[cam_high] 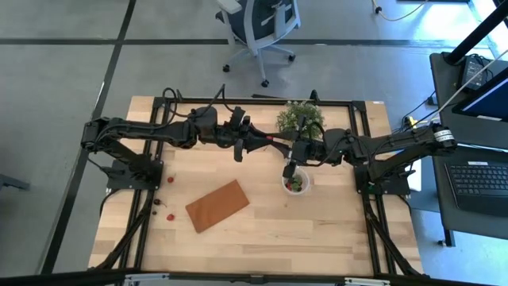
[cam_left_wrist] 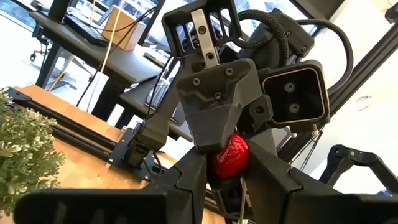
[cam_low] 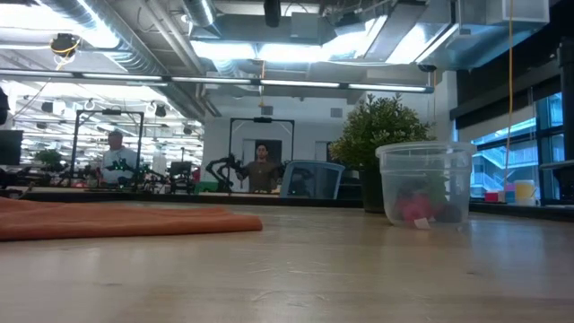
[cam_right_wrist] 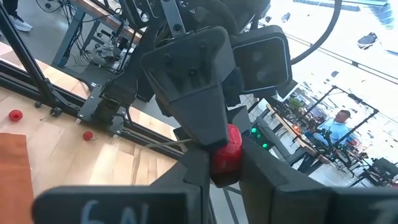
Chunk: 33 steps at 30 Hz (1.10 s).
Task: Pick and placing Produce into tupperware
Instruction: Put the red cherry into the transparent bin
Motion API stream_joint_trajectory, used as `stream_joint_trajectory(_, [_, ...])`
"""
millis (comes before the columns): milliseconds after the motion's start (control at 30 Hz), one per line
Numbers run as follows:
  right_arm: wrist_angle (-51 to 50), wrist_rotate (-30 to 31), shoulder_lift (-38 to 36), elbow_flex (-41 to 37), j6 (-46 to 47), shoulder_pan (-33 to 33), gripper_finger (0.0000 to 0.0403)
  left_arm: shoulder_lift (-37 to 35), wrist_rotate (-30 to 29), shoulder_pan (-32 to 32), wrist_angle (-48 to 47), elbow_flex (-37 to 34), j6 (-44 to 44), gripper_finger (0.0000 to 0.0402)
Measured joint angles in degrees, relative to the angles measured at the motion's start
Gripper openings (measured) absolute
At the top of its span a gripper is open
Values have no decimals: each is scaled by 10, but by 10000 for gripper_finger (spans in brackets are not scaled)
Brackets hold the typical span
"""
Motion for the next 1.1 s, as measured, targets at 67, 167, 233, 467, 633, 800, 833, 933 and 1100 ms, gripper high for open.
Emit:
stream_joint_trajectory(67, [0, 0, 0, 0, 0, 0, 67, 0, 1, 0, 0, 0, 5, 89])
stream_joint_trajectory(167, [0, 3, 0, 0, 0, 0, 70, 0, -1, 0, -1, 0, 13, 89])
stream_joint_trajectory(233, [-1, 5, 0, 0, 1, 1, 69, 0, 2, 0, -2, 0, 15, 94])
stream_joint_trajectory(467, [-24, 7, 2, -1, 3, 1, 63, 0, -2, -1, -57, 2, 15, 157])
stream_joint_trajectory(633, [-38, 61, 2, -1, 3, 1, 63, 0, -7, 1, -125, 2, 14, 184])
stream_joint_trajectory(800, [-64, 73, 1, 0, 3, 4, 62, 0, -19, 2, -156, 1, -1, 190])
stream_joint_trajectory(833, [-67, 74, 1, 0, 3, 6, 62, 0, -22, 5, -172, 1, -1, 191])
stream_joint_trajectory(933, [-98, 74, 0, 0, 11, 11, 62, 1, -25, 18, -235, 1, -5, 191])
stream_joint_trajectory(1100, [-205, 75, 0, 0, 91, 19, 62, 1, -42, 36, -354, 1, -33, 191])
